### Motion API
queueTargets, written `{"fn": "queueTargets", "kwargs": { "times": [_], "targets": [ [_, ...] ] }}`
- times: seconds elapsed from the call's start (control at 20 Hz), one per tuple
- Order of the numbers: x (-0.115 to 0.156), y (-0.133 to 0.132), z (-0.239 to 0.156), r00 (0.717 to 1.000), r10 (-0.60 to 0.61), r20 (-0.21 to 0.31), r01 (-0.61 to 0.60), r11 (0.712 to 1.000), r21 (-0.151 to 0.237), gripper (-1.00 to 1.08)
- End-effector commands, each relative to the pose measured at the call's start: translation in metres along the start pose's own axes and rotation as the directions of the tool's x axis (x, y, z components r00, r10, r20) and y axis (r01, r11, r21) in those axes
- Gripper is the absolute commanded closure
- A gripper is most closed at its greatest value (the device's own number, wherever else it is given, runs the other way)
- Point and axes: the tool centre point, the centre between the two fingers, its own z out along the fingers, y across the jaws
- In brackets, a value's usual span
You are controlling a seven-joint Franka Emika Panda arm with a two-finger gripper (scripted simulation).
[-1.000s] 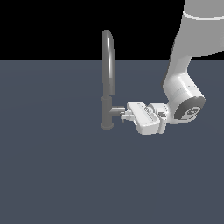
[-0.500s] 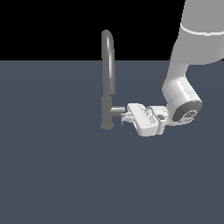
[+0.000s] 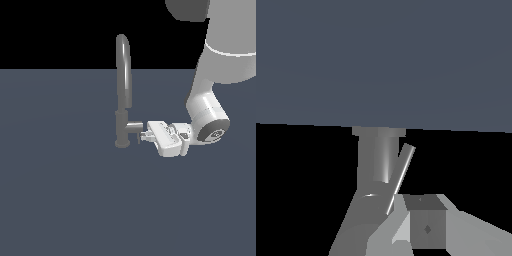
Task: Turn on the faucet by rotating a designated handle.
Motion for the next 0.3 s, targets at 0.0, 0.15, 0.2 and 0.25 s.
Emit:
{"fn": "queueTargets", "kwargs": {
  "times": [0.0,0.15,0.2,0.25],
  "targets": [
    [0.021,-0.003,0.013,1.0,0.023,0.004,-0.023,1.0,0.0,1.08],
    [0.03,-0.005,0.014,0.999,0.032,0.003,-0.032,0.999,0.002,1.08],
    [0.033,-0.006,0.014,0.999,0.034,0.002,-0.034,0.999,0.002,1.08],
    [0.033,-0.006,0.014,0.999,0.034,0.002,-0.034,0.999,0.002,1.08]
  ]
}}
